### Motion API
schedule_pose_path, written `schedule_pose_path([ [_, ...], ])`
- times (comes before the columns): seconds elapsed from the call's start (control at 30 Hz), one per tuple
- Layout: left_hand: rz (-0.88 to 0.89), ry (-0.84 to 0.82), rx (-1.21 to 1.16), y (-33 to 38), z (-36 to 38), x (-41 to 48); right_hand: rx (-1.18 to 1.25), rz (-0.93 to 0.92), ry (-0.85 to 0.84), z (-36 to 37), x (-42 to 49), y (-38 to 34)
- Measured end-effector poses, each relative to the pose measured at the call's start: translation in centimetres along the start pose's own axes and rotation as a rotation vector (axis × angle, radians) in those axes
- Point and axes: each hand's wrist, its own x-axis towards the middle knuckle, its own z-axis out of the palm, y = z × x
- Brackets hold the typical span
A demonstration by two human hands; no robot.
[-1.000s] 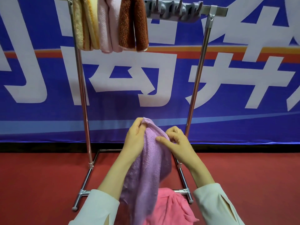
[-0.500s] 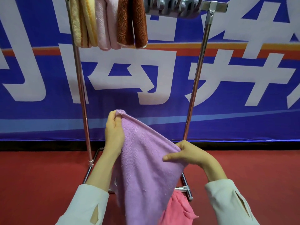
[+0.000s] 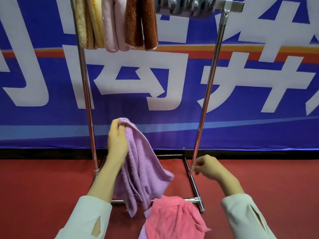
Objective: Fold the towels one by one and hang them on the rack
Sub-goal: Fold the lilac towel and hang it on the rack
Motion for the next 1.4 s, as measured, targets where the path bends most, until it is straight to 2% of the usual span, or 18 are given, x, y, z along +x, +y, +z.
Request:
schedule_pose_path([
  [0.17,0.026,-0.246,0.129,-0.3,1.3,-1.0,0.251,-0.143,0.027,2.7,0.4,-2.3],
  [0.3,0.057,-0.433,0.283,0.0,1.5,-1.9,0.568,-0.239,-0.016,4.4,0.8,-4.4],
  [0.4,0.119,-0.528,0.325,0.5,1.8,-2.2,0.668,-0.34,0.02,4.9,0.8,-6.2],
  [0.53,0.115,-0.546,0.287,0.9,1.8,-2.2,0.763,-0.439,0.065,4.7,0.6,-7.4],
  [0.77,0.193,-0.464,0.412,0.4,2.2,-1.8,0.714,-0.362,0.248,4.1,0.2,-7.6],
  [0.87,0.165,-0.355,0.4,0.5,2.2,-1.6,0.713,-0.421,0.166,3.6,0.0,-7.4],
  [0.93,0.115,-0.306,0.268,0.8,2.0,-1.3,0.676,-0.447,0.018,3.7,0.1,-7.0],
  [1.03,0.059,-0.231,0.084,1.4,1.5,-0.9,0.5,-0.358,-0.147,4.0,0.4,-5.5],
  [1.2,0.063,-0.002,0.055,1.6,-0.1,0.1,0.0,-0.123,-0.182,3.7,1.2,-2.9],
  [1.3,0.05,0.035,0.081,0.8,-0.8,0.5,-0.258,0.01,-0.18,3.4,1.3,-2.0],
  [1.4,0.044,0.035,0.141,0.2,-1.1,0.5,-0.348,0.083,-0.188,3.5,1.4,-1.4],
])
